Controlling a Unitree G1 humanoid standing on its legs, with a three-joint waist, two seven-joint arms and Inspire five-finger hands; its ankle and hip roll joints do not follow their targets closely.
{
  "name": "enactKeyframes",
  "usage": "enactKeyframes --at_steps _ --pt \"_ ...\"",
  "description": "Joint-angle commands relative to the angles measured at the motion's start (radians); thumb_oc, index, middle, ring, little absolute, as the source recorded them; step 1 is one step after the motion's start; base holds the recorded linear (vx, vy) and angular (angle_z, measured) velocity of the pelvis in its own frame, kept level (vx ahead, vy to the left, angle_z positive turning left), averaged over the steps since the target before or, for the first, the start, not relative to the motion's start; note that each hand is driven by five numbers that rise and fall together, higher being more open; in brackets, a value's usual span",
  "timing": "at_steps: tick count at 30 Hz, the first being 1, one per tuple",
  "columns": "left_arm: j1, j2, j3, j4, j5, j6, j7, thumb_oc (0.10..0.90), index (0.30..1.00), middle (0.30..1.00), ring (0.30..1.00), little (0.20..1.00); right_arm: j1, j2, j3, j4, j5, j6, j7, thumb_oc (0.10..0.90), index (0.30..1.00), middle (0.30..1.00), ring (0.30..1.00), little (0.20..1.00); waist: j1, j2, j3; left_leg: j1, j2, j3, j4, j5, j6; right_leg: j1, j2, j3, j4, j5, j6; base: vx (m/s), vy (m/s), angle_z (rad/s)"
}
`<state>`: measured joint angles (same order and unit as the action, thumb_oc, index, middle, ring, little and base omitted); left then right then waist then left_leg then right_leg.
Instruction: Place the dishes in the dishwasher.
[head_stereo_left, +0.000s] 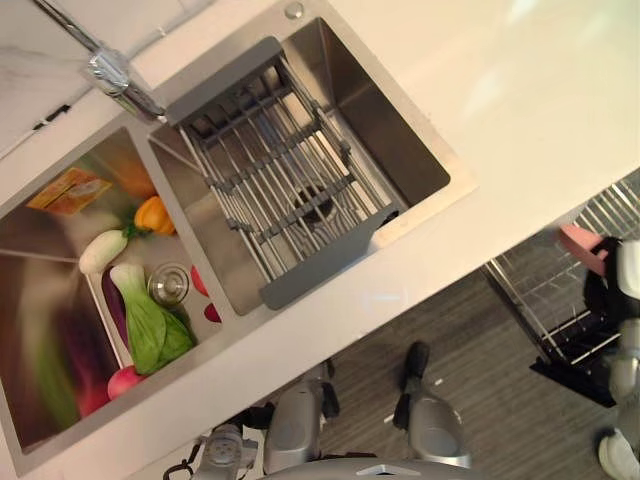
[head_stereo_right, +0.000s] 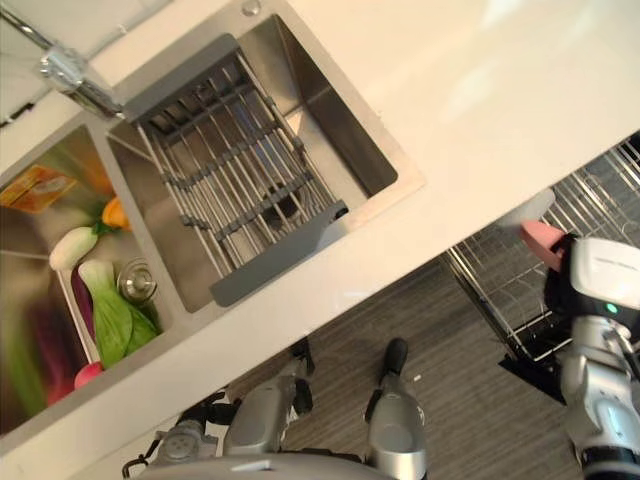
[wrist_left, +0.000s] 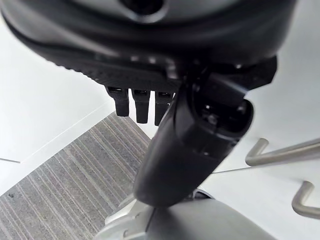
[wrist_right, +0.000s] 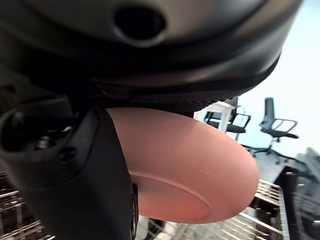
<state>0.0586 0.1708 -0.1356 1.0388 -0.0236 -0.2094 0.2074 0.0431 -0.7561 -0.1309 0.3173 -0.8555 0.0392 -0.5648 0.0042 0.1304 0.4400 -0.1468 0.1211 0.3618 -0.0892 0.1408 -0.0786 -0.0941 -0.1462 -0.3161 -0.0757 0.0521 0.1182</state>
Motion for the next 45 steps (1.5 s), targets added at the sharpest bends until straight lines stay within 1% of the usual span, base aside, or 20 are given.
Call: enactKeyframes --at_steps 1,2,3,10,17,18,21,22,23,26,28,31,32,34,35,36,37,41,43,45 --pt "-0.023 -0.035 -0.022 0.043 -0.035 -0.033 0.013 0.800 0.900 0.900 0.900 0.900 -0.058 -0.099 -0.054 -0.054 0.036 0.010 -0.035 0.400 0.300 0.300 0.300 0.300 0.027 -0.017 -0.060 -0.029 0.068 -0.029 0.027 0.062 -0.070 0.021 -0.043 0.074 0.033 -0.002 0.062 0.04 -0.013 -0.13" --pt "-0.024 -0.034 -0.018 0.050 -0.034 -0.029 0.014 0.800 0.900 0.900 0.900 0.900 -0.056 -0.090 -0.051 -0.052 0.042 0.011 -0.034 0.552 0.528 0.528 0.528 0.528 0.030 -0.019 -0.061 -0.030 0.069 -0.030 0.030 0.062 -0.071 0.023 -0.044 0.079 0.031 -0.004 0.059 0.04 -0.024 -0.01" --pt "-0.024 -0.035 -0.016 0.055 -0.035 -0.029 0.017 0.800 0.900 0.900 0.900 0.900 -0.059 -0.081 -0.049 -0.055 0.047 0.013 -0.039 0.800 0.900 0.900 0.900 0.900 0.029 -0.021 -0.062 -0.028 0.070 -0.033 0.033 0.060 -0.070 0.028 -0.043 0.077 0.030 -0.006 0.057 0.06 -0.030 0.01" --pt "-0.034 -0.036 -0.002 0.073 -0.021 -0.026 0.021 0.800 0.900 0.900 0.900 0.900 0.028 -0.044 -0.138 -0.111 0.102 -0.004 -0.055 0.800 0.900 0.900 0.900 0.900 -0.001 -0.035 -0.077 -0.002 0.075 -0.051 0.053 0.042 -0.072 0.065 -0.038 0.090 0.020 -0.024 0.045 0.04 -0.016 0.10" --pt "-0.052 -0.029 0.019 0.091 0.002 -0.018 0.023 0.800 0.900 0.900 0.900 0.900 0.118 -0.011 -0.269 -0.105 0.157 0.000 -0.107 0.800 0.900 0.900 0.900 0.900 -0.036 -0.079 -0.101 0.047 0.090 -0.027 0.059 0.018 -0.074 0.087 -0.025 0.115 0.016 -0.035 0.046 0.04 -0.014 -0.06" --pt "-0.053 -0.029 0.019 0.091 0.002 -0.018 0.023 0.800 0.900 0.900 0.900 0.900 0.118 -0.012 -0.270 -0.105 0.157 -0.001 -0.108 0.800 0.900 0.900 0.900 0.900 -0.034 -0.078 -0.101 0.044 0.092 -0.025 0.060 0.022 -0.073 0.083 -0.023 0.117 0.016 -0.031 0.044 0.04 0.000 -0.19" --pt "-0.062 -0.015 0.025 0.118 0.016 -0.017 0.027 0.800 0.900 0.900 0.900 0.900 0.115 -0.063 -0.343 0.164 0.283 0.030 -0.189 0.800 0.900 0.900 0.900 0.900 -0.054 -0.099 -0.114 0.078 0.101 0.002 0.056 0.009 -0.078 0.086 -0.016 0.138 0.017 -0.033 0.049 0.03 0.004 -0.21" --pt "-0.063 -0.017 0.026 0.119 0.015 -0.017 0.027 0.800 0.900 0.900 0.900 0.900 0.110 -0.068 -0.339 0.172 0.287 0.025 -0.193 0.800 0.900 0.900 0.900 0.900 -0.051 -0.097 -0.114 0.074 0.103 0.005 0.057 0.013 -0.077 0.081 -0.014 0.141 0.017 -0.028 0.047 0.04 -0.011 -0.18" --pt "-0.063 -0.002 0.019 0.128 0.022 -0.010 0.029 0.800 0.900 0.900 0.900 0.900 0.088 -0.100 -0.379 0.326 0.417 0.023 -0.237 0.800 0.900 0.900 0.900 0.900 -0.056 -0.104 -0.125 0.095 0.104 0.013 0.051 0.004 -0.080 0.090 -0.016 0.147 0.016 -0.033 0.052 0.04 -0.004 -0.22" --pt "-0.061 0.011 0.035 0.127 0.014 0.003 0.038 0.800 0.900 0.900 0.900 0.900 0.117 -0.132 -0.438 0.436 0.526 0.016 -0.232 0.800 0.900 0.900 0.900 0.900 -0.060 -0.106 -0.138 0.105 0.105 0.025 0.047 0.005 -0.079 0.086 -0.014 0.157 0.020 -0.030 0.051 0.04 0.003 -0.17" --pt "-0.060 0.018 0.038 0.130 0.007 0.009 0.041 0.800 0.900 0.900 0.900 0.900 0.134 -0.162 -0.449 0.579 0.588 0.022 -0.195 0.800 0.900 0.900 0.900 0.900 -0.064 -0.107 -0.141 0.114 0.104 0.028 0.044 0.002 -0.081 0.088 -0.014 0.157 0.022 -0.036 0.051 0.02 0.005 -0.08" --pt "-0.068 0.014 0.038 0.141 -0.006 0.018 0.043 0.800 0.900 0.900 0.900 0.900 0.129 -0.164 -0.440 0.622 0.634 -0.004 -0.188 0.800 0.900 0.900 0.900 0.900 -0.067 -0.103 -0.141 0.108 0.108 0.033 0.045 0.008 -0.082 0.076 -0.012 0.165 0.027 -0.031 0.048 -0.02 0.004 -0.10" --pt "-0.071 0.015 0.045 0.145 -0.008 0.026 0.038 0.800 0.900 0.900 0.900 0.900 0.137 -0.141 -0.418 0.645 0.645 -0.002 -0.138 0.800 0.900 0.900 0.900 0.900 -0.073 -0.099 -0.135 0.108 0.109 0.037 0.045 0.009 -0.081 0.067 -0.011 0.171 0.033 -0.031 0.046 -0.02 0.013 -0.14" --pt "-0.069 0.008 0.039 0.147 -0.006 0.028 0.038 0.800 0.900 0.900 0.900 0.900 0.125 -0.118 -0.392 0.654 0.648 -0.009 -0.126 0.800 0.900 0.900 0.900 0.900 -0.077 -0.092 -0.126 0.107 0.109 0.041 0.047 0.009 -0.081 0.056 -0.011 0.177 0.040 -0.030 0.046 -0.03 0.029 -0.17" --pt "-0.069 0.004 0.031 0.145 -0.004 0.028 0.037 0.800 0.900 0.900 0.900 0.900 0.108 -0.095 -0.349 0.645 0.635 -0.008 -0.112 0.695 0.742 0.742 0.742 0.742 -0.081 -0.088 -0.111 0.110 0.107 0.046 0.049 0.006 -0.081 0.047 -0.014 0.184 0.049 -0.034 0.048 -0.06 0.032 -0.28" --pt "-0.071 0.001 0.026 0.138 -0.006 0.028 0.035 0.800 0.900 0.900 0.900 0.900 0.097 -0.087 -0.331 0.627 0.621 -0.003 -0.114 0.447 0.371 0.371 0.371 0.371 -0.081 -0.083 -0.101 0.104 0.110 0.050 0.051 0.011 -0.081 0.033 -0.013 0.188 0.054 -0.028 0.047 -0.07 0.030 -0.26" --pt "-0.071 -0.002 0.021 0.128 -0.010 0.026 0.035 0.800 0.900 0.900 0.900 0.900 0.083 -0.079 -0.315 0.605 0.612 -0.001 -0.110 0.400 0.300 0.300 0.300 0.300 -0.080 -0.078 -0.092 0.100 0.110 0.052 0.054 0.012 -0.081 0.022 -0.014 0.193 0.061 -0.027 0.047 -0.09 0.011 -0.19" --pt "-0.081 -0.012 -0.009 0.074 -0.042 0.019 0.042 0.800 0.900 0.900 0.900 0.900 0.020 -0.056 -0.260 0.506 0.585 0.002 -0.120 0.400 0.300 0.300 0.300 0.300 -0.081 -0.056 -0.045 0.065 0.111 0.045 0.071 0.017 -0.082 -0.020 -0.020 0.203 0.095 -0.033 0.047 -0.08 0.005 -0.17" --pt "-0.079 -0.016 -0.020 0.033 -0.053 0.015 0.045 0.800 0.900 0.900 0.900 0.900 0.003 -0.027 -0.253 0.343 0.532 0.015 -0.135 0.400 0.300 0.300 0.300 0.300 -0.084 -0.035 -0.023 0.055 0.110 0.043 0.076 0.020 -0.081 -0.031 -0.023 0.207 0.107 -0.036 0.044 -0.02 0.001 0.04" --pt "-0.080 -0.023 -0.042 0.027 -0.051 0.011 0.039 0.800 0.900 0.900 0.900 0.900 -0.056 -0.011 -0.207 0.271 0.487 0.023 -0.129 0.400 0.300 0.300 0.300 0.300 -0.079 -0.008 -0.012 0.060 0.107 0.038 0.076 0.021 -0.081 -0.022 -0.027 0.205 0.109 -0.042 0.042 0.00 0.000 0.00"
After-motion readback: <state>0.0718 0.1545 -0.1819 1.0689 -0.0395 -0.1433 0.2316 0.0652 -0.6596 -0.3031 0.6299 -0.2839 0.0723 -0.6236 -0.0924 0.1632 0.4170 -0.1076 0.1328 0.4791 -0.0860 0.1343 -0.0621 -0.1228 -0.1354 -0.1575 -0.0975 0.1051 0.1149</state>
